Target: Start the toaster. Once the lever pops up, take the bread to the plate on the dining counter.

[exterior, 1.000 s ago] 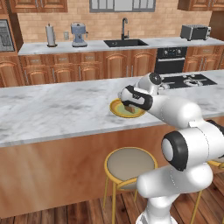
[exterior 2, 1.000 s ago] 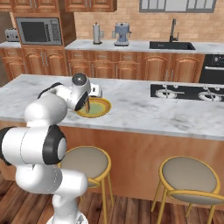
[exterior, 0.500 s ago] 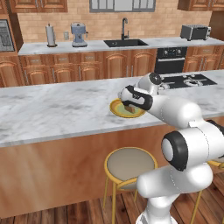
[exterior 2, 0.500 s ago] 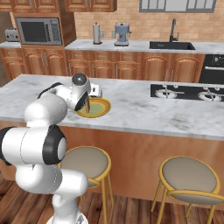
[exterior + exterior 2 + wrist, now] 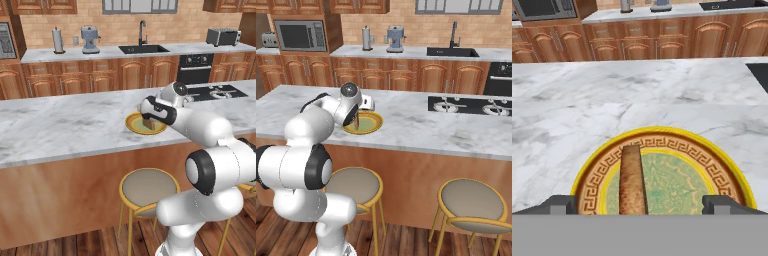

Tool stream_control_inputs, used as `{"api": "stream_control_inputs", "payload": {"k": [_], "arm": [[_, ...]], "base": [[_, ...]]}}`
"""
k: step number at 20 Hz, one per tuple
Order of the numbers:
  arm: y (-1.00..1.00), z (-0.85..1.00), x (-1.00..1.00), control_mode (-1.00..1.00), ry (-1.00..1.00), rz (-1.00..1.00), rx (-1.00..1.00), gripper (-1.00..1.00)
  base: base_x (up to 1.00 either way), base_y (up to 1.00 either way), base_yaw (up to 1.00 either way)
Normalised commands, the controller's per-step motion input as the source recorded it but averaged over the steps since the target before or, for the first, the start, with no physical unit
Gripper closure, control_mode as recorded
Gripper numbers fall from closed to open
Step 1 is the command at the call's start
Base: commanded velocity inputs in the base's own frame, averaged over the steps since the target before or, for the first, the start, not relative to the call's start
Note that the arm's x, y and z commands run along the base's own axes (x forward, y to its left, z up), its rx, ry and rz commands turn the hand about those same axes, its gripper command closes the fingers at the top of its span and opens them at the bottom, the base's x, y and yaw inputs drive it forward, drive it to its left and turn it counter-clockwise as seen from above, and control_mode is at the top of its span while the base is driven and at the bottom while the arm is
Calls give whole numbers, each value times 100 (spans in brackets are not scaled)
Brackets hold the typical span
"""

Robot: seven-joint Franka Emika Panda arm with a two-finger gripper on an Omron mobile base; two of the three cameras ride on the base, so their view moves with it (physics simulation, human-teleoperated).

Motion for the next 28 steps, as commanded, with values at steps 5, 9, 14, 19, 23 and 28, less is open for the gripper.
{"api": "stream_control_inputs", "payload": {"k": [5,9,14,19,23,28], "arm": [[0,22,-1,-100,0,0,0,-100],[-1,39,-7,-100,0,0,0,-100],[-4,41,-47,-100,0,0,0,-100],[-4,45,-92,-100,0,-5,-1,-100],[-5,52,-98,-100,0,-8,-1,-100],[-1,41,-98,-100,1,-10,-1,-100]], "base": [[0,0,0],[0,0,0],[0,0,0],[0,0,0],[0,0,0],[0,0,0]]}}
